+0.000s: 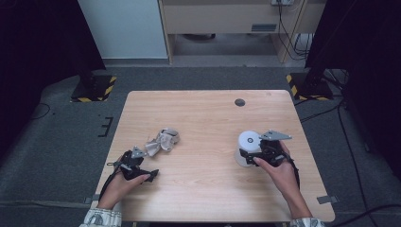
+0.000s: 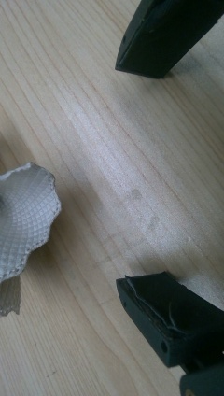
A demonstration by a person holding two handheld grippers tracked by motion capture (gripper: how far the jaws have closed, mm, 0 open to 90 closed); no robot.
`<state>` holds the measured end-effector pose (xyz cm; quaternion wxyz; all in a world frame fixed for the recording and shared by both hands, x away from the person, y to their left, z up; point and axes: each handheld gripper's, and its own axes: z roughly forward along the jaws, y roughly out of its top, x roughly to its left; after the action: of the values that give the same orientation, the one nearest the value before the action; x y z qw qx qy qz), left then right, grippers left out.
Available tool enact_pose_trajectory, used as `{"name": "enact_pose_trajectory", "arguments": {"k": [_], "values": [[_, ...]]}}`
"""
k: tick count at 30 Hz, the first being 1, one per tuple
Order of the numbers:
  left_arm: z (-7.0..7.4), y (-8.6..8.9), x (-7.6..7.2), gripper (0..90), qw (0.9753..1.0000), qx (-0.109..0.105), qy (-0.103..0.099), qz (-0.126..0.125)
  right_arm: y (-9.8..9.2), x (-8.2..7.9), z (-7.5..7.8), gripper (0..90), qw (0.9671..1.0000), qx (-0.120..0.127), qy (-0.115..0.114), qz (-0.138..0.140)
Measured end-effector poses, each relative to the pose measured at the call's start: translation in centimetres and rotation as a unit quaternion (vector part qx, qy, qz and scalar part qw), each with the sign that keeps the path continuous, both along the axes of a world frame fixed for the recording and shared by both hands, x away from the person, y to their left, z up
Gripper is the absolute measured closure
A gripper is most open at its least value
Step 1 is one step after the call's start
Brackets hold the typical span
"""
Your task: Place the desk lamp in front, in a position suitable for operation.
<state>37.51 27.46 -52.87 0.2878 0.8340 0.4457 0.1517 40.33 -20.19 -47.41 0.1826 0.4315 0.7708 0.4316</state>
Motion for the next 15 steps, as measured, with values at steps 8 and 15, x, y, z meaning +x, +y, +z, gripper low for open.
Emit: {"name": "enact_pose_trajectory", "arguments": {"k": [8,15], "values": [[-0.01,-0.06,-0.01,0.0,1.0000,0.000,-0.001,-0.001,0.24,0.33,-0.13,2.7,1.0000,0.003,-0.001,-0.003],[-0.01,-0.14,0.00,0.0,1.0000,-0.001,0.000,-0.002,0.62,0.21,0.25,8.5,0.9998,-0.018,-0.011,-0.002]]}}
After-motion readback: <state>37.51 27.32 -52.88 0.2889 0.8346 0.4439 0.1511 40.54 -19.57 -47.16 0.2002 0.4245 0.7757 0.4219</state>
